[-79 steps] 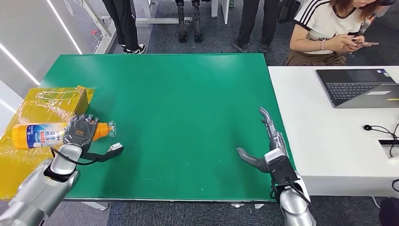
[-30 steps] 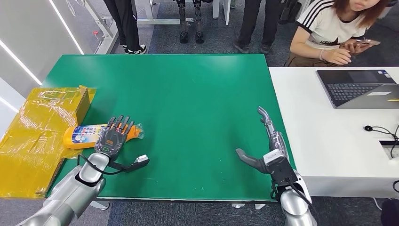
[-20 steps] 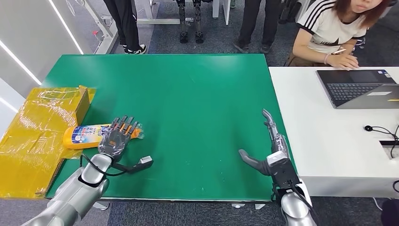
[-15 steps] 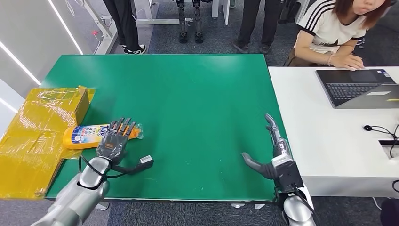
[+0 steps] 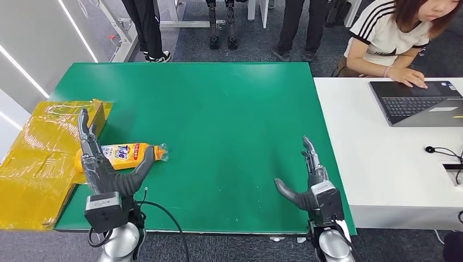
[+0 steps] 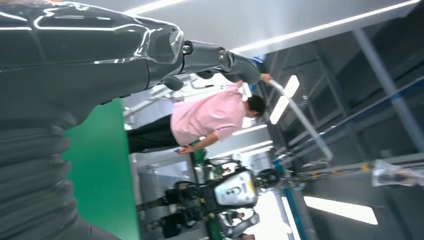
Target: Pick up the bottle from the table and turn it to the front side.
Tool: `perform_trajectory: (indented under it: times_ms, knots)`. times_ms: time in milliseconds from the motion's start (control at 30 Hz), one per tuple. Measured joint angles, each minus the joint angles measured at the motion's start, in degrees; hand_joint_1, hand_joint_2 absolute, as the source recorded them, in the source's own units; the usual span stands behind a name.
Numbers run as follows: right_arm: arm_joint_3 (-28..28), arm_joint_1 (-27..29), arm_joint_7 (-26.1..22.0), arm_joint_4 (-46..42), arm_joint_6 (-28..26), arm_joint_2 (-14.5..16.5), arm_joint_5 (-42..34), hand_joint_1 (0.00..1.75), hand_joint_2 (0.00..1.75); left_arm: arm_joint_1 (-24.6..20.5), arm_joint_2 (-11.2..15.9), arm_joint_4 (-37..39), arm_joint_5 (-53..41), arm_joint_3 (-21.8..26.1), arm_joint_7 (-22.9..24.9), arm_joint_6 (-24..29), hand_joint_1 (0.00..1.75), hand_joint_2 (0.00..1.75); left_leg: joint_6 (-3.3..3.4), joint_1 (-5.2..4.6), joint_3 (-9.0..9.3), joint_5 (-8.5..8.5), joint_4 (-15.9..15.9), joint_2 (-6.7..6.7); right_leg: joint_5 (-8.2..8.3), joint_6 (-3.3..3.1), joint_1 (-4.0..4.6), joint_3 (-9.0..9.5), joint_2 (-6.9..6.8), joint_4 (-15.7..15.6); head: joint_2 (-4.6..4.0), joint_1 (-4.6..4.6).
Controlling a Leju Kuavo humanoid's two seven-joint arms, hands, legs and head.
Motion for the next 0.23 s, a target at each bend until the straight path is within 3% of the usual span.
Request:
perform_trajectory:
  times_ms: [233]
  knots:
    - [0.1,0.1,-0.1,-0.1,-0.5,0.0,-0.1,0.00,1.75,0.4,0.6,-2.1,2.6,-2.0,0.0,-0.1,0.00,1.75,0.00,-0.01,-0.01,0.00,0.0,-0.01,0.00,0.00,-0.01,0.01,-0.01,0.0,0.00,0.00]
